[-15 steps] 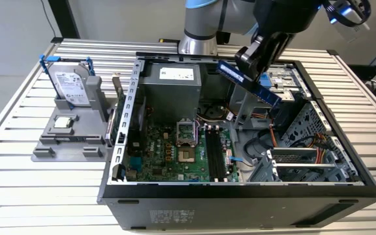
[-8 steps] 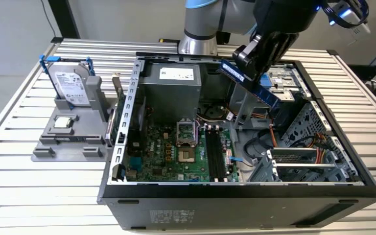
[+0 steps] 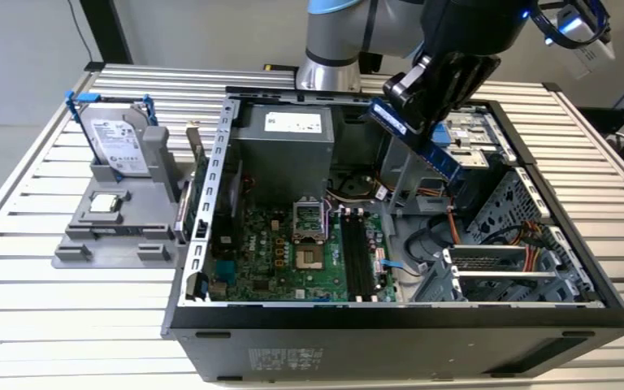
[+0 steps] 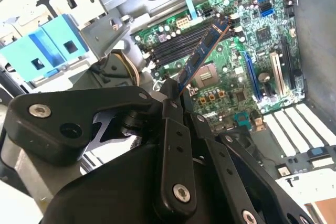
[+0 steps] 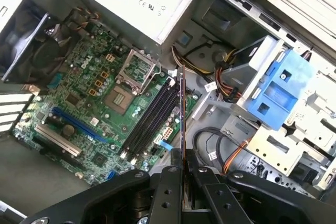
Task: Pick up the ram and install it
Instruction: 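Insert the ram into the slot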
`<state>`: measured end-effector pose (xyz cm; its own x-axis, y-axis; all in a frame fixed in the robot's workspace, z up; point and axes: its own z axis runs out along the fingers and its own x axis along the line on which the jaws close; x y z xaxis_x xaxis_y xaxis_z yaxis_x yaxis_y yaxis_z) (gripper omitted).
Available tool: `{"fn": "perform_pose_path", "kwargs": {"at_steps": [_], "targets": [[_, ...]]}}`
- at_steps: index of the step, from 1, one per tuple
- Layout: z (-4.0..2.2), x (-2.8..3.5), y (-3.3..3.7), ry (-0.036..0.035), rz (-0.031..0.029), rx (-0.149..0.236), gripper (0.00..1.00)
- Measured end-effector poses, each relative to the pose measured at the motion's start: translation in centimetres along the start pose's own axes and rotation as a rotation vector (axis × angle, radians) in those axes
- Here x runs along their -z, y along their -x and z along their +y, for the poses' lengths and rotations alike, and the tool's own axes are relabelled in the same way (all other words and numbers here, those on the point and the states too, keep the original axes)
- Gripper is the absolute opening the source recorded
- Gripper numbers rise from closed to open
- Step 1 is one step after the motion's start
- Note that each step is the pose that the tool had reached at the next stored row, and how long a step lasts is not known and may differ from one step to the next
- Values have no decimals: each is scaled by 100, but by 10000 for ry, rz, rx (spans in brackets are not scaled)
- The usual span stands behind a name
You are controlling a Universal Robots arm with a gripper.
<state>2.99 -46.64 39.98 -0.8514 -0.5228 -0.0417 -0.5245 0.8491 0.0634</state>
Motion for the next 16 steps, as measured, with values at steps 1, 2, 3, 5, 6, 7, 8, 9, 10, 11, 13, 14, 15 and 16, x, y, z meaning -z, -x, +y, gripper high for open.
{"fn": "perform_pose_path", "kwargs": {"at_steps": [1, 2, 3, 5, 6, 7, 8, 9, 10, 11, 13, 14, 15, 16], "targets": [[0, 0, 0, -4, -6, -95, 0], [0, 1, 0, -10, -12, -200, 0], [0, 1, 0, -14, -19, -305, 0], [0, 0, 0, -22, -32, -507, 0], [0, 1, 1, -26, -37, -602, 0], [0, 0, 1, -30, -44, -695, 0], [0, 0, 1, -34, -49, -790, 0], [0, 0, 1, -39, -56, -893, 0], [0, 1, 1, -44, -61, -983, 0], [0, 1, 1, -47, -67, -1078, 0], [0, 1, 1, -55, -79, -1271, 0], [-1, 1, 0, -59, -85, -1362, 0], [0, 0, 0, -62, -91, -1455, 0], [0, 0, 1, -66, -98, -1552, 0]]}}
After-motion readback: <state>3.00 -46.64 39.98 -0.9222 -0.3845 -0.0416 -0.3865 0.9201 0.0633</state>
